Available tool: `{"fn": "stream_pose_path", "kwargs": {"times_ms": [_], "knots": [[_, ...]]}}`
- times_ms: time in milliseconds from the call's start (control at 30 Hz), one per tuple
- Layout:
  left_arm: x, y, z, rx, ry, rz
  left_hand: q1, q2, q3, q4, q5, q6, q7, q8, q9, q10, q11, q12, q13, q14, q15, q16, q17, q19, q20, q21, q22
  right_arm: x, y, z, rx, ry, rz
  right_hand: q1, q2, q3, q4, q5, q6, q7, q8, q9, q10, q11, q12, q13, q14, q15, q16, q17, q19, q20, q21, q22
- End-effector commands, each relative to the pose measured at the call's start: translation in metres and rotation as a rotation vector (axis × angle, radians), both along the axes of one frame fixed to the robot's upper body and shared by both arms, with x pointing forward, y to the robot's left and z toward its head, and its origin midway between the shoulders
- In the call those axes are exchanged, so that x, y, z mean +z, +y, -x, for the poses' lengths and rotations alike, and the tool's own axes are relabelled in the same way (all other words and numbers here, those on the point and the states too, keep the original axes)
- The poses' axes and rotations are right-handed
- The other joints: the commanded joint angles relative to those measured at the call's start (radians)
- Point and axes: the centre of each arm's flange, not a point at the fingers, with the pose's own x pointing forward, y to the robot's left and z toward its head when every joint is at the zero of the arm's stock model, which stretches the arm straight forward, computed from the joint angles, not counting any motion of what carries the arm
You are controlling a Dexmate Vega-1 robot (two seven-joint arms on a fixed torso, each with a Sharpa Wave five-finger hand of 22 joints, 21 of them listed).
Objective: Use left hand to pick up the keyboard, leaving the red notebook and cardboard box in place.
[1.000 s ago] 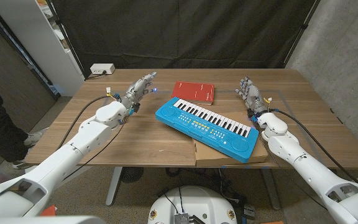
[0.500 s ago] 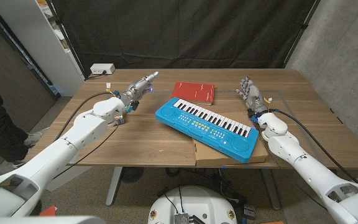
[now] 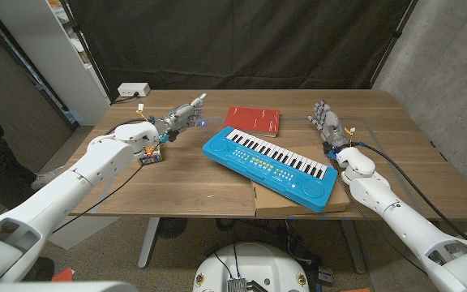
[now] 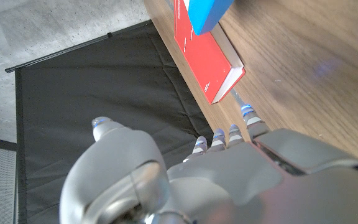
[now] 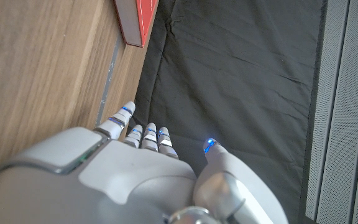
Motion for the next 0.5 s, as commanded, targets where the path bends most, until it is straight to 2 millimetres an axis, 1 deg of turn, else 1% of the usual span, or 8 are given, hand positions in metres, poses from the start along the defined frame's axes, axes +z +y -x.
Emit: {"fn": "stream_pose_path", "kwargs": {"times_ms": [33,133,167,267,300,400,500], "knots": [[-0.0057,-0.0040,-0.0010,-0.134,0.111,0.018,0.056,0.009,0.011,-0.008,-0.028,-0.094,0.097,0.004,0.004,0.003,0.012,0.004,0.008,0.067,0.001,0.009,0.007,0.064,0.002,0.003,0.001,0.0004,0.0007,0.0040,-0.002,-0.006,0.001,0.007,0.025,0.001,-0.005,0.006,0.003,0.001,0.010,0.003,0.007,0.002,0.002,0.006,0.003,0.003,0.009,0.001,0.009,-0.041,0.010,0.004],[-0.0085,-0.0044,-0.0028,-0.165,0.140,0.043,0.069,0.010,0.014,-0.012,-0.032,-0.078,0.097,0.004,0.005,0.023,0.012,0.010,0.012,0.072,0.001,0.005,0.007,0.098,0.003,0.005,0.002,0.0004,0.0006,0.0049,-0.004,-0.006,0.000,0.007,0.025,0.001,-0.005,0.007,0.003,0.000,0.010,0.003,0.009,0.002,0.002,0.006,0.004,0.002,0.009,0.001,0.009,-0.041,0.010,0.004],[-0.0093,-0.0045,-0.0033,-0.172,0.145,0.046,0.072,0.006,0.013,-0.013,-0.033,-0.067,0.097,0.004,0.004,0.034,0.012,0.012,0.012,0.088,0.001,0.005,0.005,0.115,0.003,0.005,0.001,0.0004,0.0005,0.0052,-0.005,-0.007,0.001,0.007,0.025,0.001,-0.005,0.007,0.004,0.000,0.010,0.003,0.009,0.002,0.002,0.006,0.004,0.002,0.009,0.001,0.009,-0.041,0.010,0.004],[-0.0119,-0.0043,-0.0048,-0.194,0.169,0.076,0.075,0.004,0.012,-0.012,-0.033,-0.061,0.097,0.003,0.004,0.041,0.012,0.009,0.012,0.094,0.001,0.004,0.005,0.134,0.002,0.005,0.001,0.0005,0.0005,0.0059,-0.006,-0.008,0.000,0.007,0.025,0.002,-0.005,0.007,0.004,-0.001,0.010,0.003,0.010,0.002,0.003,0.006,0.005,0.002,0.009,0.001,0.009,-0.041,0.009,0.004],[-0.0126,-0.0041,-0.0053,-0.203,0.176,0.082,0.077,0.005,0.013,-0.012,-0.033,-0.059,0.097,0.003,0.004,0.043,0.013,0.007,0.011,0.098,0.000,0.003,0.004,0.150,0.002,0.005,0.000,0.0005,0.0006,0.0060,-0.006,-0.008,0.001,0.007,0.025,0.002,-0.005,0.007,0.004,-0.001,0.010,0.003,0.010,0.002,0.003,0.006,0.005,0.002,0.009,0.001,0.009,-0.040,0.009,0.004],[-0.0132,-0.0036,-0.0055,-0.205,0.185,0.076,0.078,0.001,0.010,-0.012,-0.031,-0.059,0.097,0.002,0.004,0.043,0.012,0.006,0.011,0.100,0.001,0.002,0.004,0.163,0.000,0.004,-0.001,0.0006,0.0009,0.0065,-0.007,-0.009,0.000,0.007,0.025,0.002,-0.005,0.007,0.005,-0.001,0.010,0.003,0.010,0.002,0.003,0.006,0.005,0.002,0.009,0.001,0.010,-0.041,0.009,0.004],[-0.0140,-0.0031,-0.0050,-0.213,0.198,0.082,0.077,-0.002,0.009,-0.011,-0.030,-0.063,0.098,0.001,0.004,0.041,0.012,0.005,0.011,0.098,0.001,0.001,0.004,0.164,0.001,0.003,-0.001,0.0009,0.0010,0.0069,-0.009,-0.010,0.000,0.007,0.025,0.002,-0.005,0.007,0.005,0.000,0.010,0.003,0.011,0.003,0.003,0.006,0.006,0.002,0.009,0.001,0.010,-0.040,0.009,0.004]]}}
